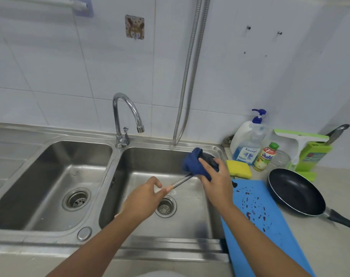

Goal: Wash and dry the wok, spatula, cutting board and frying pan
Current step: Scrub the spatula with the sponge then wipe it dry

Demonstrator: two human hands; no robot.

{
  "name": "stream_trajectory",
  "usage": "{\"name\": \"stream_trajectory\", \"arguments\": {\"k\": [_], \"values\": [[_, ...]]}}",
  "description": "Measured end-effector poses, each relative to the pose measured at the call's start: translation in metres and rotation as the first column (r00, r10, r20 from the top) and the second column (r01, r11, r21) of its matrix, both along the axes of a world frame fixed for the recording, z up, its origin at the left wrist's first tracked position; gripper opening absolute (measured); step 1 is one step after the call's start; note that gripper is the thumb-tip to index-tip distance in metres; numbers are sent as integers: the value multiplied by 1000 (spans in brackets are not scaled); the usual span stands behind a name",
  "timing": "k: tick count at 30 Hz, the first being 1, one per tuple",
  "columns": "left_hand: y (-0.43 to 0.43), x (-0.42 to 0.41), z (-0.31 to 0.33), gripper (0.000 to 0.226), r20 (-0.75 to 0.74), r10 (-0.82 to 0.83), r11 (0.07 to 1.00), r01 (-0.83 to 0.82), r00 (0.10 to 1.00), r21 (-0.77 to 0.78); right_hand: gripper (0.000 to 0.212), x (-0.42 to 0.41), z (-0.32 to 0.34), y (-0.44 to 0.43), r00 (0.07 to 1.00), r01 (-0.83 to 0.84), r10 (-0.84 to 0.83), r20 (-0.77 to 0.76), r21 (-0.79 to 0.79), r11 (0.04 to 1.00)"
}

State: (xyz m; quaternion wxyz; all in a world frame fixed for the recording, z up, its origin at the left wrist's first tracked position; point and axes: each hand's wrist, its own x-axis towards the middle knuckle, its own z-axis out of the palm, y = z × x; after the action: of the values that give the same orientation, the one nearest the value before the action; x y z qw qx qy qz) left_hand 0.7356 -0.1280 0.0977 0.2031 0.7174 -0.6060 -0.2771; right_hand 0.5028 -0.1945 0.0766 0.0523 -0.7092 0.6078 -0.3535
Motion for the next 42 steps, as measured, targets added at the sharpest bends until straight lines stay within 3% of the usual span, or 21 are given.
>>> {"name": "stream_trajectory", "arguments": {"k": [2,5,8,12,16,19,22,25,29,33,36,39,42], "values": [[-2,0,2,47,-14,-20,999,20,1000,34,48,1,8,4,980,16,-16,198,-2,1000],[-2,0,1,52,-51,-64,993,69,997,92,43,-1,33,8,791,113,-119,600,49,992],[3,4,-5,56,-161,-69,977,99,984,186,42,-17,56,13,678,217,-179,713,40,975],[8,2,-5,44,-392,-12,957,124,920,263,42,-25,54,35,709,211,-163,686,14,977],[4,-13,3,25,-570,0,975,127,822,182,48,-2,19,56,796,89,-79,600,12,996],[0,-21,12,26,-549,-35,971,158,835,177,53,15,-2,57,878,46,-61,475,43,998],[-1,-25,14,33,-480,-61,964,176,875,198,54,24,-12,53,967,-11,0,253,42,999],[7,-24,13,37,-510,-19,966,148,860,213,53,16,-5,39,995,0,-1,97,7,1000],[10,-23,12,39,-541,-26,961,169,841,217,48,9,11,20,959,194,-194,206,20,981],[2,-23,8,35,-655,59,972,106,754,210,45,37,2,50,952,-23,-3,307,79,997],[-4,-17,20,33,-734,46,991,61,677,118,40,42,-12,63,955,-126,56,291,227,966],[-14,-10,43,23,-719,-61,997,80,692,-7,41,29,-21,53,927,-35,-84,367,307,951],[-21,-3,47,20,-660,-91,995,98,745,-26,39,9,-14,41,869,42,-189,458,312,949]]}}
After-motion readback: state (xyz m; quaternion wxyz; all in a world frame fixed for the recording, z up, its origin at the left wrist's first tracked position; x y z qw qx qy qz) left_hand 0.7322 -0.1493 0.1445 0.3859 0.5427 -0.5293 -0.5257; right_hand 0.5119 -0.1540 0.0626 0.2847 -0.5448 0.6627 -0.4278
